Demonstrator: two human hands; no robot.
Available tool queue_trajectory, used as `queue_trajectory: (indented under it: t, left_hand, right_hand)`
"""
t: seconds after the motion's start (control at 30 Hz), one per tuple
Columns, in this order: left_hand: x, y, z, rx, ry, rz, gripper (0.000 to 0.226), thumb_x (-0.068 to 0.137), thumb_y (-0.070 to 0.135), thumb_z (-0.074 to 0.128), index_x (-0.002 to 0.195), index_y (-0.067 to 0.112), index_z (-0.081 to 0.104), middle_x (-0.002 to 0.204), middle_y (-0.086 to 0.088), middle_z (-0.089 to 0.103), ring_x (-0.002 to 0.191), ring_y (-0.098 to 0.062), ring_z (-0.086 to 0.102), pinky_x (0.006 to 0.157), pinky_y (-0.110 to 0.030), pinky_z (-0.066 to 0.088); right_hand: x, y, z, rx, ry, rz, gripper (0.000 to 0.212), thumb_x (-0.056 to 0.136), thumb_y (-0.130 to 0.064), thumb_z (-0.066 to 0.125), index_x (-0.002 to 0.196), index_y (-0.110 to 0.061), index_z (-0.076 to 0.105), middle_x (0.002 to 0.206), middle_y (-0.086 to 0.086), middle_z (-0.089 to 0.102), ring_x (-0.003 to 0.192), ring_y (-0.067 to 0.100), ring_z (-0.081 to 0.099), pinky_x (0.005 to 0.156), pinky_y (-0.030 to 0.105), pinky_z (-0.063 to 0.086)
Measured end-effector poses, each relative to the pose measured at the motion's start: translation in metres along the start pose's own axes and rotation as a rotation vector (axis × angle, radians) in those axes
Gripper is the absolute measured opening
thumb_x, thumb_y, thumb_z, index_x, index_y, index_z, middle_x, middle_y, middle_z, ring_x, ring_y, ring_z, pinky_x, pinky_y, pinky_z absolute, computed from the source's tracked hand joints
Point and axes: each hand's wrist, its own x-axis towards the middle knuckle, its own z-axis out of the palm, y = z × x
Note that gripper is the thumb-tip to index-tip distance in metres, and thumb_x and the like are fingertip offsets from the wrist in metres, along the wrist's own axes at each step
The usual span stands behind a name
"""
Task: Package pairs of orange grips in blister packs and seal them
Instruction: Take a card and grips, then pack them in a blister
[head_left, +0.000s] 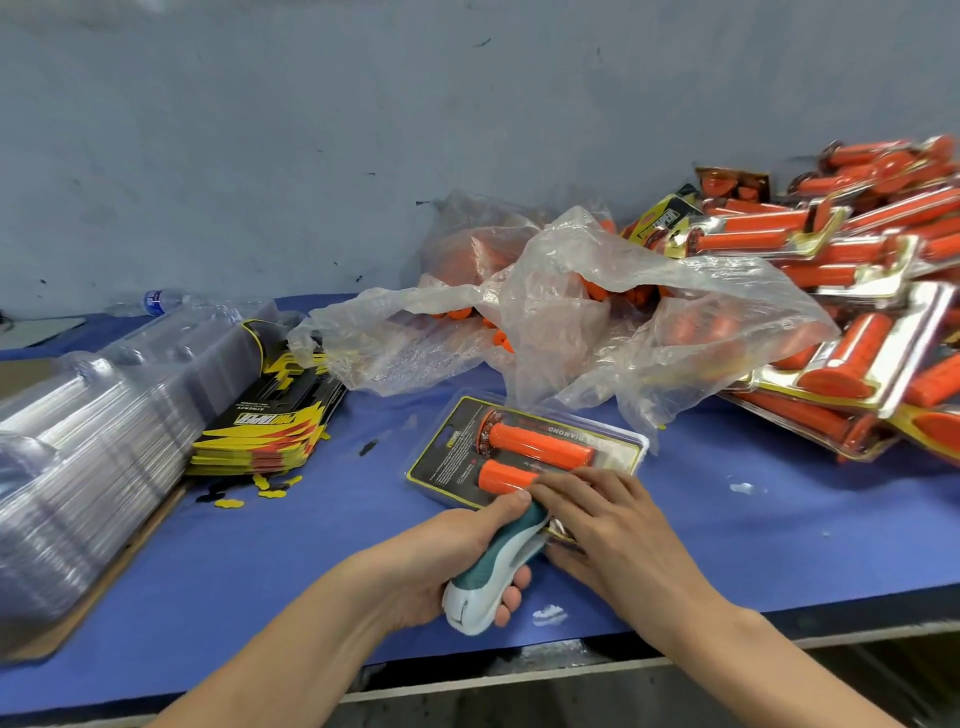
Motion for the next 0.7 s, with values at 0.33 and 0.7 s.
queue_trajectory:
  t: [0.33, 0.7]
  left_hand:
    - [-0.036, -0.004, -0.088, 0.955, 0.692, -0.003, 0.069, 0.073, 0.086, 0.047, 0.087, 0.019, 0.055, 0.083, -0.003, 0.07, 0.067, -0.022, 0.07, 0.058, -0.03, 0.05]
    - [-0.025, -0.018, -0.074, 1.52, 0.816, 0.847, 0.06, 0.075, 0.042, 0.082, 0.127, 0.021, 0.06, 0.123, -0.003, 0.058, 0.109, -0.024, 0.06, 0.095, -0.038, 0.049]
  right_hand:
    - [-0.005, 0.009, 0.002, -0.04, 0.088, -0.042, 0.025, 0.097, -0.032, 0.047, 0.1, -0.027, 0.071, 0.118, -0.005, 0.066, 0.109, 0.028, 0.062, 0.101, 0.051, 0.045]
    - [-0.006, 0.015, -0.01, 0.27, -0.025, 0.035, 0.015, 0.096, -0.014, 0.057, 0.105, -0.024, 0.063, 0.129, -0.01, 0.058, 0.129, 0.021, 0.049, 0.111, 0.042, 0.032]
